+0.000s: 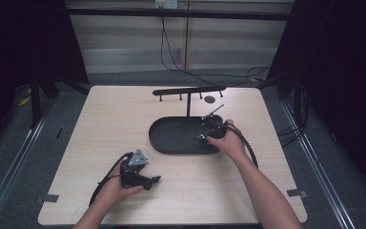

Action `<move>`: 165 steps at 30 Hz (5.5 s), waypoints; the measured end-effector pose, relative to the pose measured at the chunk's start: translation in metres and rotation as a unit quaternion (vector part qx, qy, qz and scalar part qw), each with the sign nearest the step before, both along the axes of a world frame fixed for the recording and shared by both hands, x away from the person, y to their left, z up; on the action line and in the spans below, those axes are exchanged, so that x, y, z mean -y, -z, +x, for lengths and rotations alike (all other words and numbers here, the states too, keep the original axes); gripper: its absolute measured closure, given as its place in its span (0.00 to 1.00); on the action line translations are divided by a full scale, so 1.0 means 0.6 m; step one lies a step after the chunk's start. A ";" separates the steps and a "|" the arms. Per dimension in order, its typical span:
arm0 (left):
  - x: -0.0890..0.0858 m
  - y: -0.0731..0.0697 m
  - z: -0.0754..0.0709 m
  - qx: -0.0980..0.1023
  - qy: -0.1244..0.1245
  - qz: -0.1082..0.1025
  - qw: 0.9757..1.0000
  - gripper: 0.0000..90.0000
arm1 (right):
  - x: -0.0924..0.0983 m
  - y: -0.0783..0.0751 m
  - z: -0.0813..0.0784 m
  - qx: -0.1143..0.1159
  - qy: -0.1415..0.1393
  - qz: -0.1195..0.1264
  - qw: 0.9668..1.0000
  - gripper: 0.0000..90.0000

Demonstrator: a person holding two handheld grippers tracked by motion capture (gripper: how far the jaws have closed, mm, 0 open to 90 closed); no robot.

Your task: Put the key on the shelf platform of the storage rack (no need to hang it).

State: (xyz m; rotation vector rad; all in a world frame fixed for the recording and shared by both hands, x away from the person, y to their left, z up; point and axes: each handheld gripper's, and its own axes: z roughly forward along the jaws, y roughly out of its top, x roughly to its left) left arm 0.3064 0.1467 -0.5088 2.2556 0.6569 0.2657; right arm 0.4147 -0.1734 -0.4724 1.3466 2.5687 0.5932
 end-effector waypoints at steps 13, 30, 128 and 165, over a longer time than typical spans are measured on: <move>0.000 0.000 0.000 0.000 0.000 0.000 1.000 0.17 | 0.003 -0.004 -0.002 0.007 0.006 0.002 1.000 0.40; 0.000 0.000 0.000 0.000 0.000 0.000 1.000 0.17 | 0.014 -0.025 -0.013 0.013 0.002 0.004 1.000 0.28; 0.000 0.000 0.000 -0.001 0.001 0.000 1.000 0.17 | 0.145 -0.010 -0.192 0.008 -0.017 0.056 0.998 0.27; 0.000 0.000 0.000 -0.002 0.001 0.000 1.000 0.17 | 0.198 0.048 -0.256 0.104 -0.016 0.078 0.991 0.23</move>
